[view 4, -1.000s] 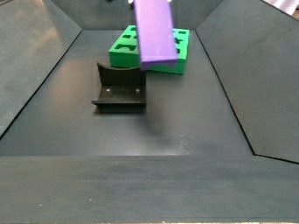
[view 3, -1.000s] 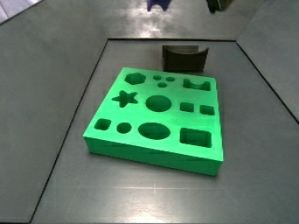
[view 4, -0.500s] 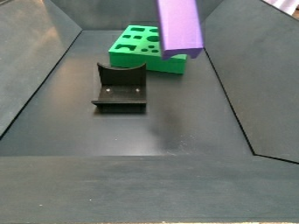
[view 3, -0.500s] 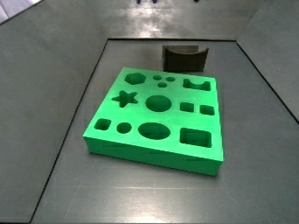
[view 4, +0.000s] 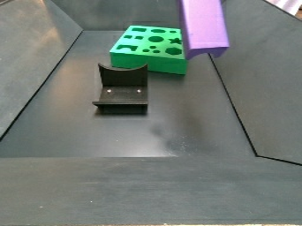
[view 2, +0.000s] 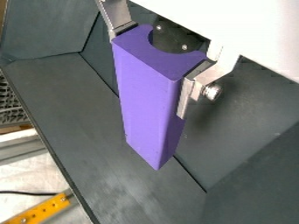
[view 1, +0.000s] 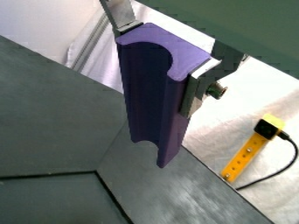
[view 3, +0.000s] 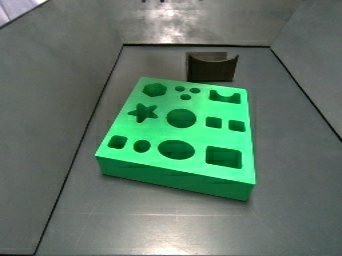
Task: Pick up the arch object. Move up. Place the arch object on the fixture. Regrasp the arch object. Rotate the arch object. Move to above the board. Insert the arch object.
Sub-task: Rotate the arch object.
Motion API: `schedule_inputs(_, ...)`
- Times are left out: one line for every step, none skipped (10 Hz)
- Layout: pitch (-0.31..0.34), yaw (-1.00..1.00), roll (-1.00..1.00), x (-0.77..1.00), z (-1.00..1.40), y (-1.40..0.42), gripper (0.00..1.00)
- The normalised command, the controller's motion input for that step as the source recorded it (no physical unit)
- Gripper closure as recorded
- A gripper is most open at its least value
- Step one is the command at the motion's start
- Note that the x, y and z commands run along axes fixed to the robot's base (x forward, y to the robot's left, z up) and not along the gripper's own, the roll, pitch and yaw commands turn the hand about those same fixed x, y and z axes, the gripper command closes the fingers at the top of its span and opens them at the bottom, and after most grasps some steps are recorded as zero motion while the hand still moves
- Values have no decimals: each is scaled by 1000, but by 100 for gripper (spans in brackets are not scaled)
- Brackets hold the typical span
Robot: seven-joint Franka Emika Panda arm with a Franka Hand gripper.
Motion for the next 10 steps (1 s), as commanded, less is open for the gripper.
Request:
schedule_inputs(-48, -61, -161, -232, 46, 28, 100)
schedule_inputs(-118, -1000, -949, 0, 0, 0, 100)
schedule_inputs(-100, -1000, -949, 25, 7, 24, 100)
schedule_inputs(-64, -1000, -948, -56, 50, 50, 100)
schedule_inputs(-8, -1000, -932, -102, 65, 34, 100)
schedule_inputs(24, -1000, -924, -89, 54, 28, 100)
schedule_inputs(113, -1000, -913, -30, 35, 23, 100)
schedule_inputs(148, -1000, -908, -23, 28, 20, 100)
schedule_inputs(216, -1000, -906, -31, 36, 13, 100)
schedule_inputs(277, -1000, -911, -50, 56, 10, 100)
